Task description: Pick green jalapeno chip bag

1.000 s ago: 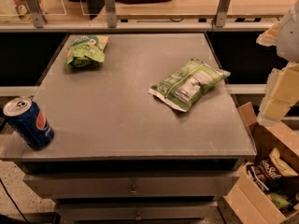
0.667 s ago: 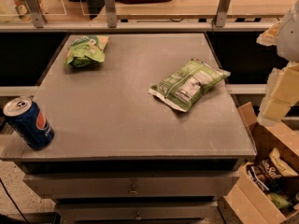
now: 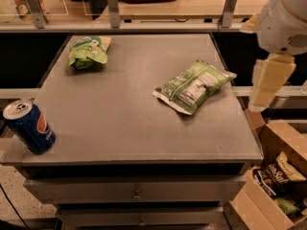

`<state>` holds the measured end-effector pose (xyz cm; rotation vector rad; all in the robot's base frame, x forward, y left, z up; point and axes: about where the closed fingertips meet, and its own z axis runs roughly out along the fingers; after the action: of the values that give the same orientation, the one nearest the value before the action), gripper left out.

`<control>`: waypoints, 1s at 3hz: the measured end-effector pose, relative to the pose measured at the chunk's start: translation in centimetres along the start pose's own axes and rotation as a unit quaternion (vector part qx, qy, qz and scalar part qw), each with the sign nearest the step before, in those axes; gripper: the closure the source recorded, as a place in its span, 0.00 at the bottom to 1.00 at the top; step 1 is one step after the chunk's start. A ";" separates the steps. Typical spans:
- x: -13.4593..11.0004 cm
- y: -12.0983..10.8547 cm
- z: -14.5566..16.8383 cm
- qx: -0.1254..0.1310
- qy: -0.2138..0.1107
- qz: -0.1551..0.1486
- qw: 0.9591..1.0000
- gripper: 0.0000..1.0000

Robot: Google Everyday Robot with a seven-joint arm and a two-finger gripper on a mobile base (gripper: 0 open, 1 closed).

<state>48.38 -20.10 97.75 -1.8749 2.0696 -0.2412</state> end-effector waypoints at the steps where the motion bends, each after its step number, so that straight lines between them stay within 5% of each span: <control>1: -1.1 -3.1 2.7 0.005 0.020 -0.052 0.998 0.00; 3: -3.8 -7.5 10.2 -0.009 0.013 -0.155 0.988 0.00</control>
Offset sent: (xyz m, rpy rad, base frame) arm 0.1222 0.0349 -0.0680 -0.1809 -0.0184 0.3002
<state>59.27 -16.23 91.33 -2.2120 1.7927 -0.3242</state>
